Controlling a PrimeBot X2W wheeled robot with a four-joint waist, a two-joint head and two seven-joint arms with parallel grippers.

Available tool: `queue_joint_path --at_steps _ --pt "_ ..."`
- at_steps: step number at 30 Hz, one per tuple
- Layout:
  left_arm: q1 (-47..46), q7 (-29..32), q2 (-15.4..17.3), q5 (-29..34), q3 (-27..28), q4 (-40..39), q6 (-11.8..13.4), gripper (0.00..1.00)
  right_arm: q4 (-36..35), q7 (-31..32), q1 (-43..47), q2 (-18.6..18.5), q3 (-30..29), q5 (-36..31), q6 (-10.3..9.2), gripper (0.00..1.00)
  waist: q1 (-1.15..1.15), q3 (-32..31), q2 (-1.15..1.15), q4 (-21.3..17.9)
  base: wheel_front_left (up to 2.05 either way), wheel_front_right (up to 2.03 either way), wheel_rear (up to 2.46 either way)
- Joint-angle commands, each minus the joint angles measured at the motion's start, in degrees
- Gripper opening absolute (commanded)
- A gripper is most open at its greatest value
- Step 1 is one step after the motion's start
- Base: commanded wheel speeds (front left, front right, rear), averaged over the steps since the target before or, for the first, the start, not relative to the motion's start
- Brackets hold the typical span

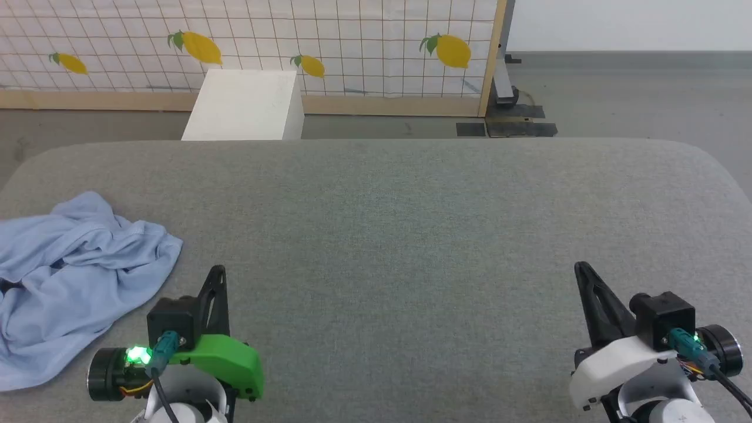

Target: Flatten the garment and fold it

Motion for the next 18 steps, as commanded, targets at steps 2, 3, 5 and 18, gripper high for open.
queue_joint_path --at_steps 2,3,5,18 --pt "0.6 0.1 -0.3 0.6 0.2 -0.2 0.4 0.0 -0.3 0.0 -0.9 0.1 0.1 -0.4 -0.09 0.0 0.0 0.0 0.0 0.0 0.0 0.0 0.0" --pt "0.6 0.1 -0.3 0.6 0.2 -0.2 0.4 0.0 -0.3 0.0 -0.9 0.1 0.1 -0.4 -0.09 0.0 0.0 0.0 0.0 0.0 0.0 0.0 0.0" --pt "0.6 0.1 -0.3 0.6 0.2 -0.2 0.4 0.0 -0.3 0.0 -0.9 0.1 0.1 -0.4 -0.09 0.0 0.0 0.0 0.0 0.0 0.0 0.0 0.0" --pt "0.6 0.1 -0.3 0.6 0.2 -0.2 0.4 0.0 -0.3 0.0 -0.9 0.1 0.1 -0.4 -0.09 0.0 0.0 0.0 0.0 0.0 0.0 0.0 0.0"
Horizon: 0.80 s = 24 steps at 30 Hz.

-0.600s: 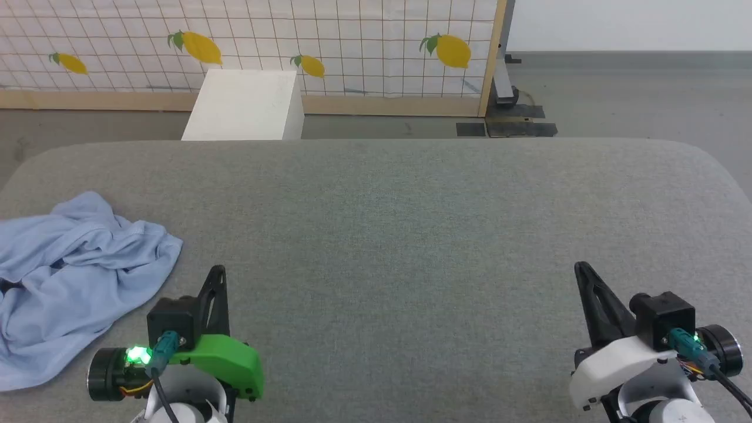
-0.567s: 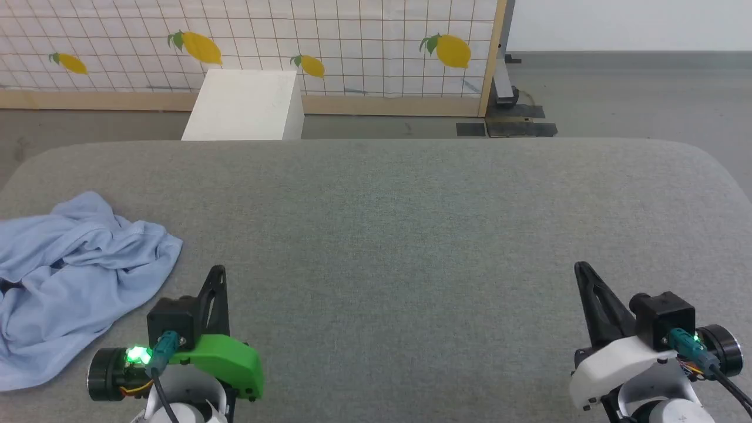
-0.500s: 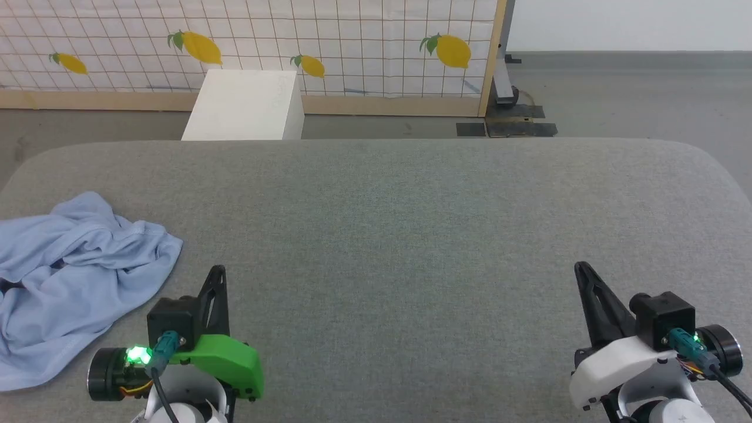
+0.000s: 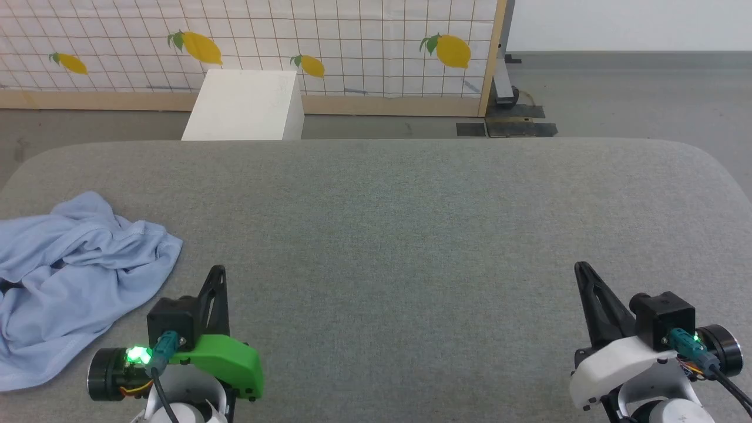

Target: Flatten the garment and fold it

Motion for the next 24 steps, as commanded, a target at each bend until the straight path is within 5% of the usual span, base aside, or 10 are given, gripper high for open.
queue_joint_path --at_steps 1,8,9,24 --pt "0.6 0.1 -0.3 0.6 0.2 -0.2 0.4 0.0 -0.3 0.0 -0.9 0.1 0.1 -0.4 -0.09 0.0 0.0 0.0 0.0 0.0 0.0 0.0 0.0" --pt "0.6 0.1 -0.3 0.6 0.2 -0.2 0.4 0.0 -0.3 0.0 -0.9 0.1 0.1 -0.4 -0.09 0.0 0.0 0.0 0.0 0.0 0.0 0.0 0.0" --pt "0.0 0.0 0.0 0.0 0.0 0.0 0.0 1.0 0.0 0.0 0.0 0.0 0.0 0.0 0.0 1.0 0.0 0.0 0.0 0.0 0.0 0.0 0.0" --pt "-1.1 -1.6 0.1 -1.7 -1.7 2.2 0.8 1.0 0.4 -1.3 0.1 0.0 -0.5 0.7 -0.01 1.0 0.0 0.1 0.0 1.4 0.0 0.0 0.0"
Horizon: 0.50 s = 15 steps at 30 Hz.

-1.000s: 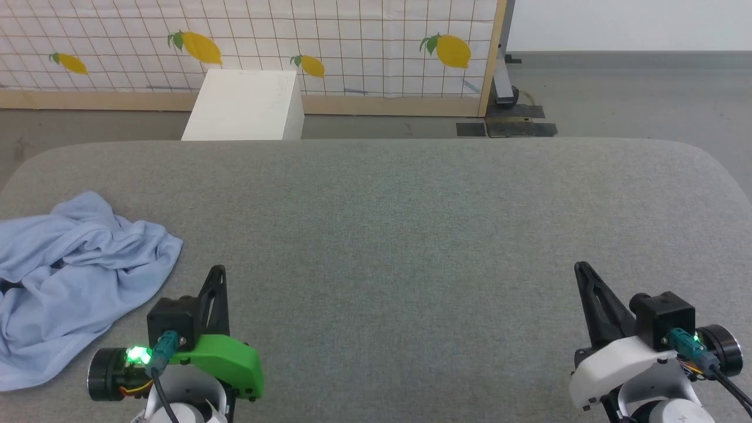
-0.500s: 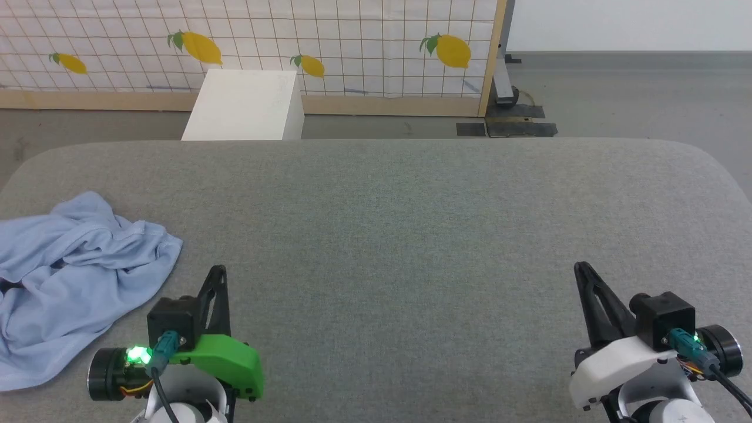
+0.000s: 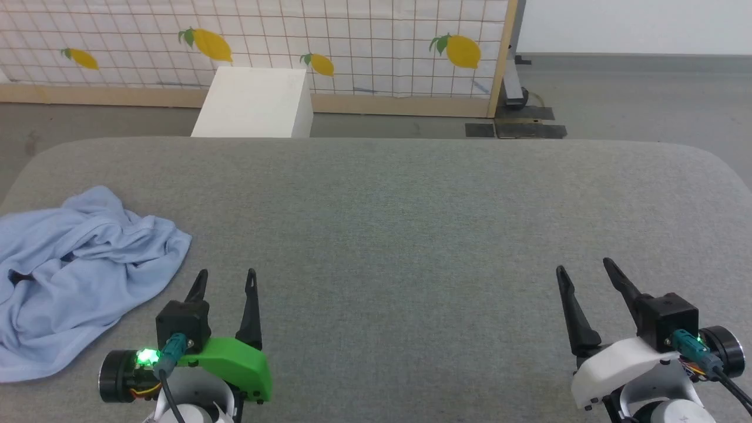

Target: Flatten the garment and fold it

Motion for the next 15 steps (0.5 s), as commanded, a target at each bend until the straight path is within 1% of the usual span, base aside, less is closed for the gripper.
queue_joint_path --at_steps 1,15 --pt "-1.0 -0.6 0.1 -0.7 -0.3 0.5 0.4 1.0 0.2 -0.8 0.1 0.0 -0.1 0.5 -0.01 1.0 0.0 0.0 0.0 0.5 0.0 0.0 0.0" --pt "-0.9 -2.3 0.9 -2.7 -0.5 1.8 1.6 1.0 0.6 -2.1 0.0 0.0 0.1 1.3 -0.02 1.0 0.0 -0.1 0.0 5.2 0.0 0.0 0.0"
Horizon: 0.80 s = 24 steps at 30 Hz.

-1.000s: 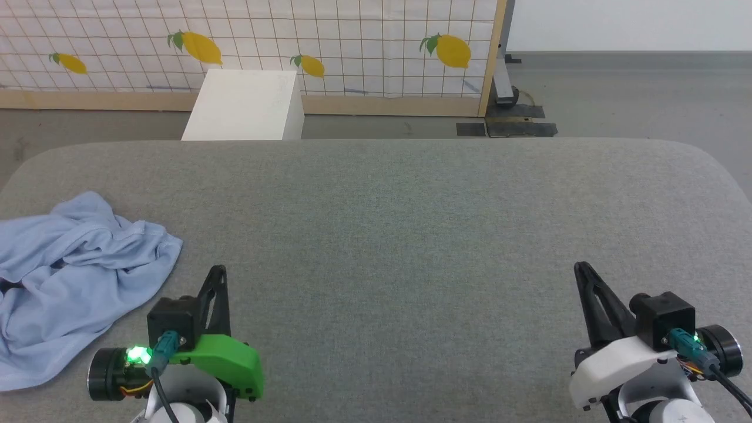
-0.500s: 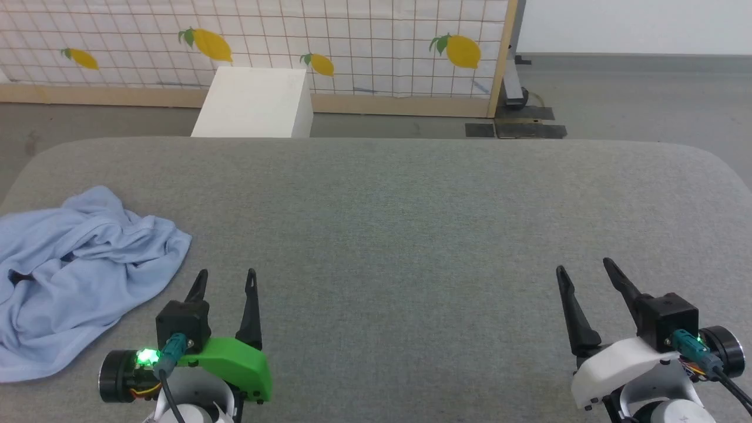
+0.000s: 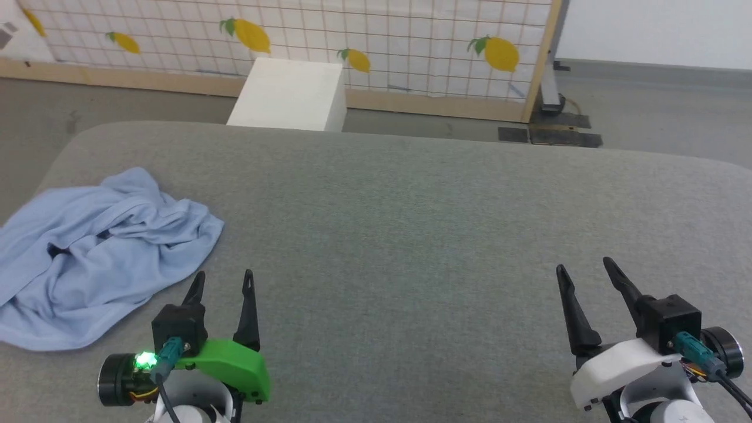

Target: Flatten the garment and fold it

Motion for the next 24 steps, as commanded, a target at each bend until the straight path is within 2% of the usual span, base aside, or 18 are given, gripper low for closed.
queue_joint_path --at_steps 1,24 --pt "-0.6 -0.7 0.6 -1.2 0.0 0.4 0.6 1.0 0.2 -0.8 0.0 0.0 0.1 0.4 -0.02 1.0 0.0 -0.1 0.0 1.1 0.0 0.0 0.0" --pt "0.8 -3.4 1.8 -4.0 -0.1 1.0 2.4 1.0 0.7 -2.8 -0.2 0.1 0.6 1.4 -0.04 1.0 0.0 0.1 0.0 9.6 0.0 0.0 0.0"
